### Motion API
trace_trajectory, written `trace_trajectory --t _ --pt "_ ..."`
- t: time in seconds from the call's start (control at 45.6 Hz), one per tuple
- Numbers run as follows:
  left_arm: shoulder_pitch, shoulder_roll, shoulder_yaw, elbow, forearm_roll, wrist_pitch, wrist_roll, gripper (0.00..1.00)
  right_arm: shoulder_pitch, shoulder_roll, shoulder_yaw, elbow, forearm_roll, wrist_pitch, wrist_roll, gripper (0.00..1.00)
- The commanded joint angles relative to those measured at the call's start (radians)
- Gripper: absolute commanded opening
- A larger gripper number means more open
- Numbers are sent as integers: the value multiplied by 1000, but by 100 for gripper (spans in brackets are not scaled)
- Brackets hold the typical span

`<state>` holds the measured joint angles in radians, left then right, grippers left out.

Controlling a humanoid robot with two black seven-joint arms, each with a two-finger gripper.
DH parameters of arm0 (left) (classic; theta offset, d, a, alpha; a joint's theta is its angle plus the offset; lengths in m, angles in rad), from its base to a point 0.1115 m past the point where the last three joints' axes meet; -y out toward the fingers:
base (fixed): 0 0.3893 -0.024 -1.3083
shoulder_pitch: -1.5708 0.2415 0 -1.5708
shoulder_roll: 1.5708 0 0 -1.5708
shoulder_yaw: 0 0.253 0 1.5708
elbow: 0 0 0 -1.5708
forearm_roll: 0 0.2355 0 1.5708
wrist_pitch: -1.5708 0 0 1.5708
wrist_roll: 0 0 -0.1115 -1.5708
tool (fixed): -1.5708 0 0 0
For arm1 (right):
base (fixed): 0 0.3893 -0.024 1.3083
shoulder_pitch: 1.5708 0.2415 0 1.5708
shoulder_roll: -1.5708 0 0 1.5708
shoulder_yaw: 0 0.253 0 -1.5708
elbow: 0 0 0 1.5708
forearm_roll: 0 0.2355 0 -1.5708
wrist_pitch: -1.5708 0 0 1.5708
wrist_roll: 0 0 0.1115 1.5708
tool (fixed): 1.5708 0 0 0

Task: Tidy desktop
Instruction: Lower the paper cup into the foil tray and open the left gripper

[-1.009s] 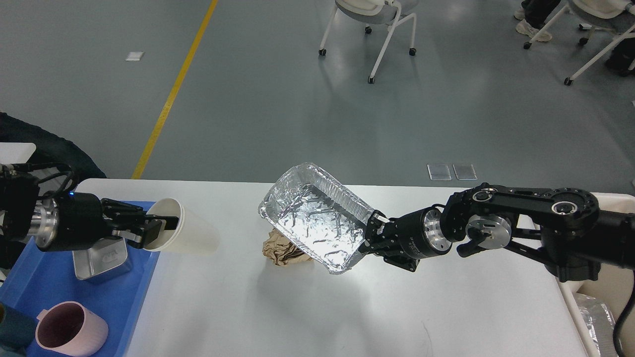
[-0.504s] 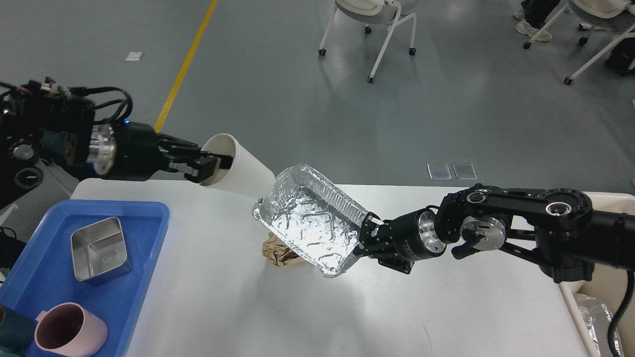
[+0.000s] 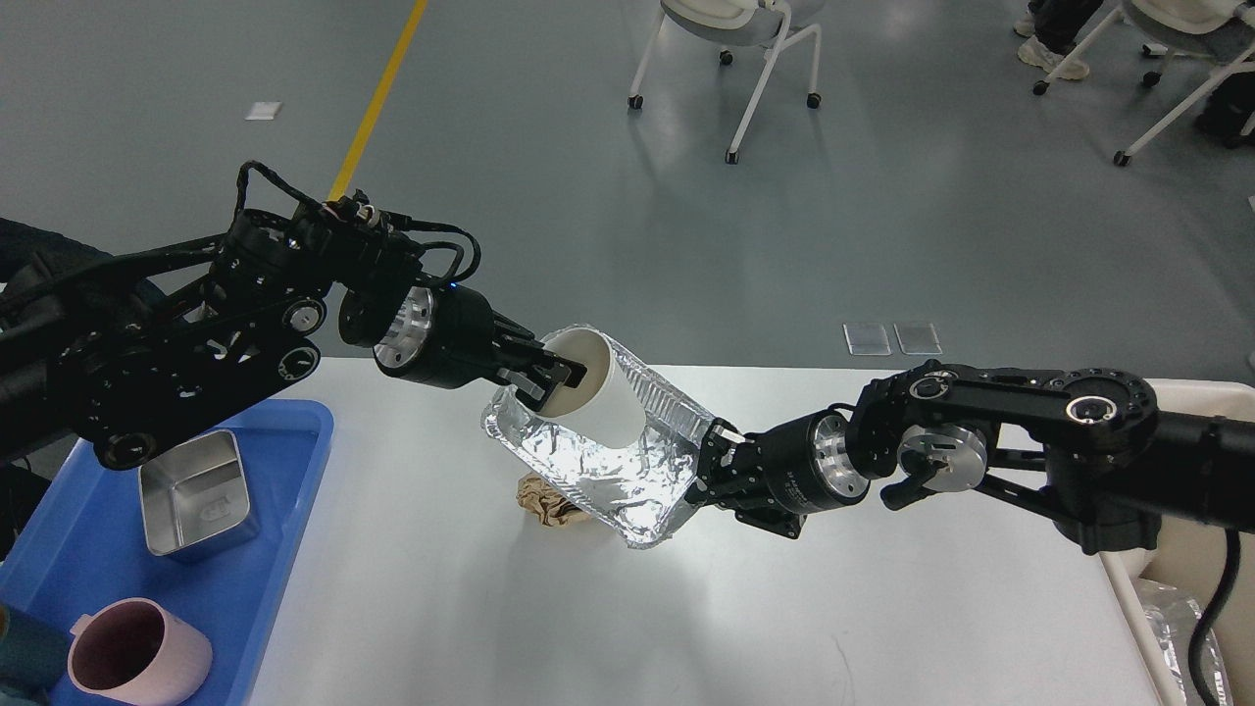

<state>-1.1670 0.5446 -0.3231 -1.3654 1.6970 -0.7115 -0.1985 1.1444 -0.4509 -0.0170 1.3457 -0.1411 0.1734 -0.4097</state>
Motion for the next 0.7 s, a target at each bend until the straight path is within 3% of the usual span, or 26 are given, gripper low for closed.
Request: trace_trajectory --t 0.0,0.439,0.504,0.592,0.614,0.68 --pt "6 -37 21 3 38 1 1 0 0 3 0 0 0 -2 0 0" --pt "55 -147 50 71 115 41 22 4 0 -6 5 29 0 -17 0 0" --pt "56 -172 50 83 113 44 39 21 0 -3 5 29 0 -18 0 0" --pt "56 -184 50 97 113 46 40 72 0 -3 9 29 0 -18 0 0" --pt "56 -184 50 97 113 46 40 78 1 -5 11 29 0 -18 0 0" --pt "56 -186 48 98 113 46 40 81 0 -3 11 29 0 -20 0 0"
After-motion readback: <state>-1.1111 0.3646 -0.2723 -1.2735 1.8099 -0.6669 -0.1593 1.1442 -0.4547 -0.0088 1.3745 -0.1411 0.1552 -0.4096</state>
